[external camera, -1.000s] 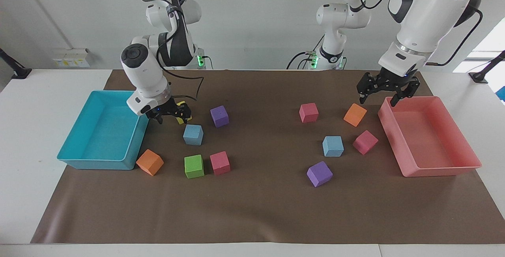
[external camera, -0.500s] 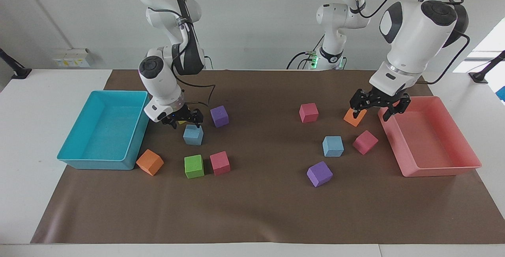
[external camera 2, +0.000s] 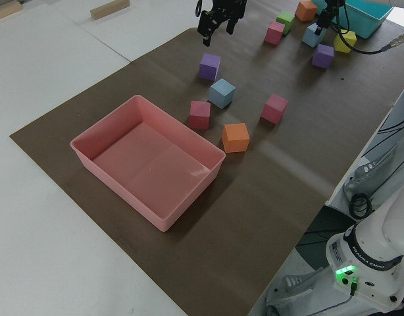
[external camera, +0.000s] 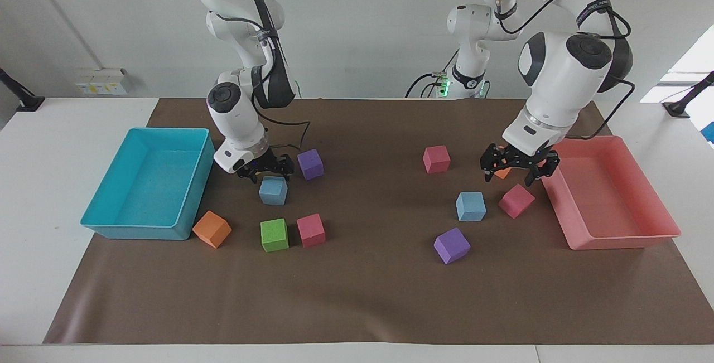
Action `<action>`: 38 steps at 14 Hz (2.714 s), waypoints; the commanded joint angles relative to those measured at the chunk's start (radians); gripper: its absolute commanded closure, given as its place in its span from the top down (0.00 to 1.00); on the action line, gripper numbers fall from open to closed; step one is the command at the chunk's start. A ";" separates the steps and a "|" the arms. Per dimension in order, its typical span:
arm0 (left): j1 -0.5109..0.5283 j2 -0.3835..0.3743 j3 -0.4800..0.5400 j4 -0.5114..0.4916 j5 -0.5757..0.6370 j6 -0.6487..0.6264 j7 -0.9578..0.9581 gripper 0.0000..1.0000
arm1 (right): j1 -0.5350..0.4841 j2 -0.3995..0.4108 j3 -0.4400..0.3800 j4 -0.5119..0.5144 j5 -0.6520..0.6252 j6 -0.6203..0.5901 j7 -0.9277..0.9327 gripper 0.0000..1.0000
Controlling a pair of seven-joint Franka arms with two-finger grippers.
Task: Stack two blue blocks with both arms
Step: 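Move the left gripper to one blue cube while the right gripper reaches the other, then close the left gripper on its blue cube while the right gripper grasps its cube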
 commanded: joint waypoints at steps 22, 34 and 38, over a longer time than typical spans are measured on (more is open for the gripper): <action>-0.035 0.013 0.016 -0.246 -0.007 0.272 -0.032 1.00 | 0.007 -0.077 0.003 0.080 -0.012 -0.107 0.058 0.00; -0.038 0.009 0.014 -0.347 -0.004 0.405 -0.033 1.00 | 0.244 0.151 0.022 0.429 -0.056 -0.201 0.365 0.00; -0.038 0.009 0.014 -0.408 -0.004 0.457 -0.038 1.00 | 0.330 0.252 0.031 0.429 -0.018 -0.069 0.506 0.00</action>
